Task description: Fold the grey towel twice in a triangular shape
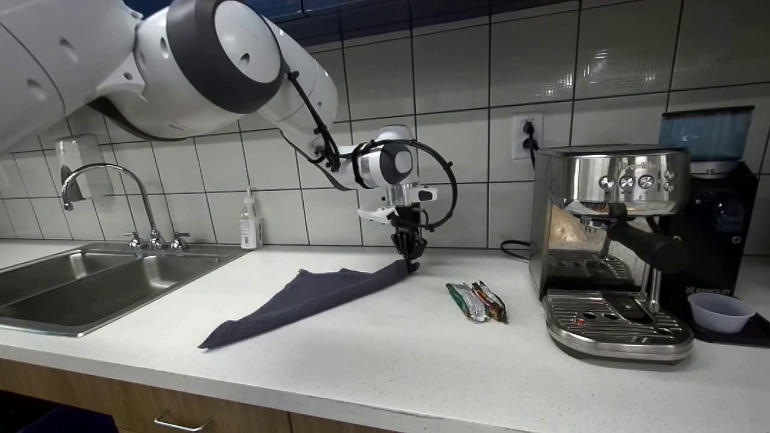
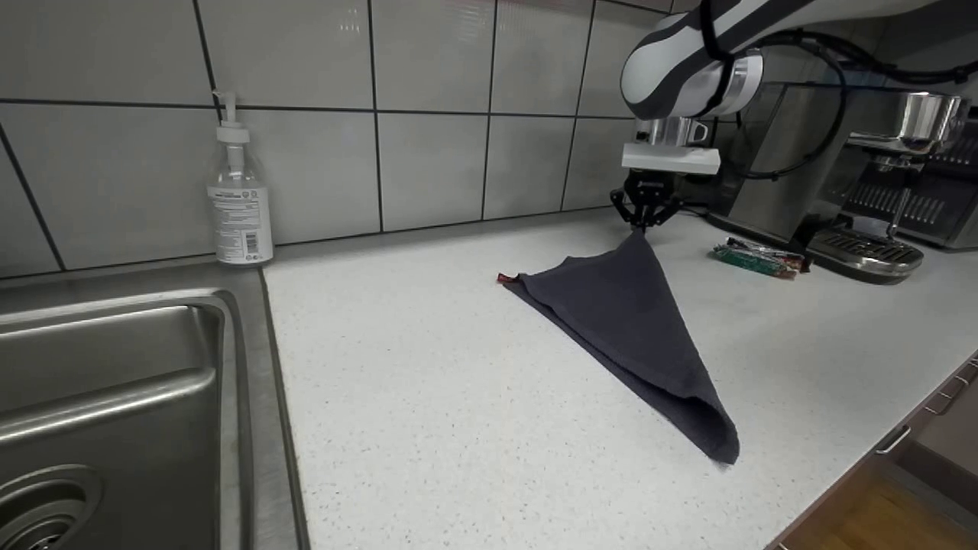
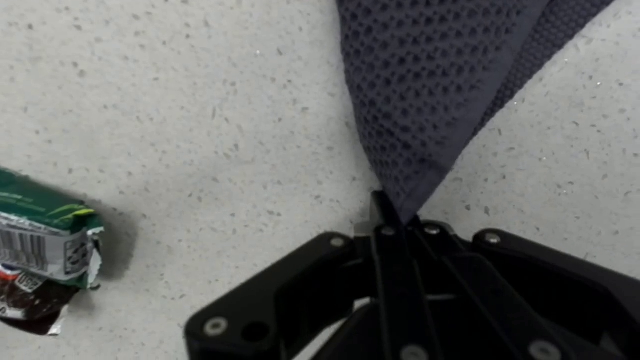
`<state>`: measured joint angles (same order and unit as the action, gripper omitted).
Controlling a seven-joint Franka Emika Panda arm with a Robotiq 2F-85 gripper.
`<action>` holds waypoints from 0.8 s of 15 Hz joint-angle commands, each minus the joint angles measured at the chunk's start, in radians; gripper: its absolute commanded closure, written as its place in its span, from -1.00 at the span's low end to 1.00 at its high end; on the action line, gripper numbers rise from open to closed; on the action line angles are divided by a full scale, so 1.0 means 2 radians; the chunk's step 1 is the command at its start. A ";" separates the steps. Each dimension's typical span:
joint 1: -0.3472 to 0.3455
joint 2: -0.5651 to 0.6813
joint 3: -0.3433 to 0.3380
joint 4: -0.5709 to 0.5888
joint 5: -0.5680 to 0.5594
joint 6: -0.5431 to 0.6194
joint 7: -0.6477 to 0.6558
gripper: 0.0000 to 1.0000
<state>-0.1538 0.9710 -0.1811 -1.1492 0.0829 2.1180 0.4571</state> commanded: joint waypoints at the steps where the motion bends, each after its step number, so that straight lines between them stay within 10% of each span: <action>1: -0.005 -0.022 0.008 -0.016 0.014 -0.001 -0.004 0.99; 12: -0.004 -0.075 0.016 -0.080 0.031 0.028 -0.024 0.99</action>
<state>-0.1538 0.8969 -0.1702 -1.2101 0.1233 2.1389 0.4480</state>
